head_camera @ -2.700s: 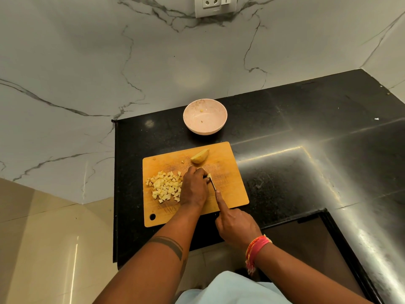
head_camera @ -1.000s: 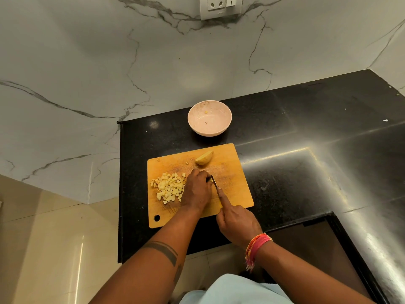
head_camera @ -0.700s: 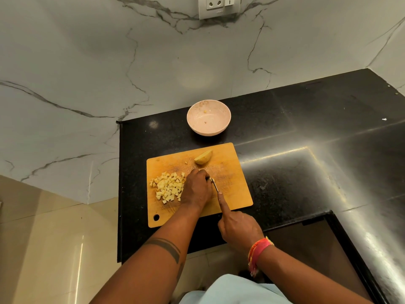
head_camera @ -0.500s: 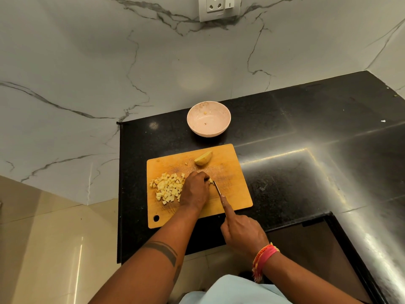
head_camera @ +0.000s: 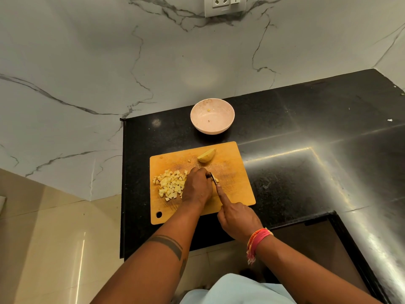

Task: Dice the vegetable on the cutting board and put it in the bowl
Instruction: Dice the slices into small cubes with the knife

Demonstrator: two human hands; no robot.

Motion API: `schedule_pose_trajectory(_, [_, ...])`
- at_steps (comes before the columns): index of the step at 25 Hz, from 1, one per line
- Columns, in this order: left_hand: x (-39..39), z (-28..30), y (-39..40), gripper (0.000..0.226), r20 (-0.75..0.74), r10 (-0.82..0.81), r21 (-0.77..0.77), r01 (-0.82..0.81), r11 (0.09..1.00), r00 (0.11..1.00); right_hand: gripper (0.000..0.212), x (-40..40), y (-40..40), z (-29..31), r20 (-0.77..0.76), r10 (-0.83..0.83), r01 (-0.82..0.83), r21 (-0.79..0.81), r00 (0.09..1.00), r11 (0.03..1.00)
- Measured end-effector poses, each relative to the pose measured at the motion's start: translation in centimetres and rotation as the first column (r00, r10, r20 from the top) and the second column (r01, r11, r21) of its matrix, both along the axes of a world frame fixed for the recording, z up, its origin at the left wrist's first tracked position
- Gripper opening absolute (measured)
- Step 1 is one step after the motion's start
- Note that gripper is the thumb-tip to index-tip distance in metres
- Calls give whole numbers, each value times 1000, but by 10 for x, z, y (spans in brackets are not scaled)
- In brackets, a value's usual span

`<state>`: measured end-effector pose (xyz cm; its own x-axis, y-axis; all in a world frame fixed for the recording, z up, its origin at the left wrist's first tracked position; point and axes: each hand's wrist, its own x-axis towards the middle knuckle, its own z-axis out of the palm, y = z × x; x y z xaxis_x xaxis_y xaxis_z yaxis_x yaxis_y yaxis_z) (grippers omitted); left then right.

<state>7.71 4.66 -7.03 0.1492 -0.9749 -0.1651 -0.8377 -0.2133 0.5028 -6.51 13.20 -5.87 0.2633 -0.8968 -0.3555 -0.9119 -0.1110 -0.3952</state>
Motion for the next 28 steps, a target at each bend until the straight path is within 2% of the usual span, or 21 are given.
schedule_pose_trajectory(9, [-4,4,-1,18,15,37,27,-38,999,999,73,-17,22,3,14,-4,4,16,1000,1000])
schedule_pose_trajectory(12, [-1,4,4,22,38,13,-3,-13,1000,999,74,-18,23,2,47,-86,87,-15,995,996])
schedule_pose_trajectory(15, [5,5,14,23,19,5,-37,-4,999,1000,74,-12,20,-1,47,-125,124,20,991,992])
schedule_pose_trajectory(17, [11,7,21,22,-8,28,-64,-29,998,1000,76,-1,19,-3,32,-107,106,34,994,994])
schedule_pose_trajectory(23, [47,18,28,24,-27,143,-100,-145,984,989,77,46,14,-8,54,86,-86,9,995,996])
schedule_pose_trajectory(28, [55,25,14,23,-39,128,-155,-133,979,991,71,26,5,-3,127,3,4,-58,992,998])
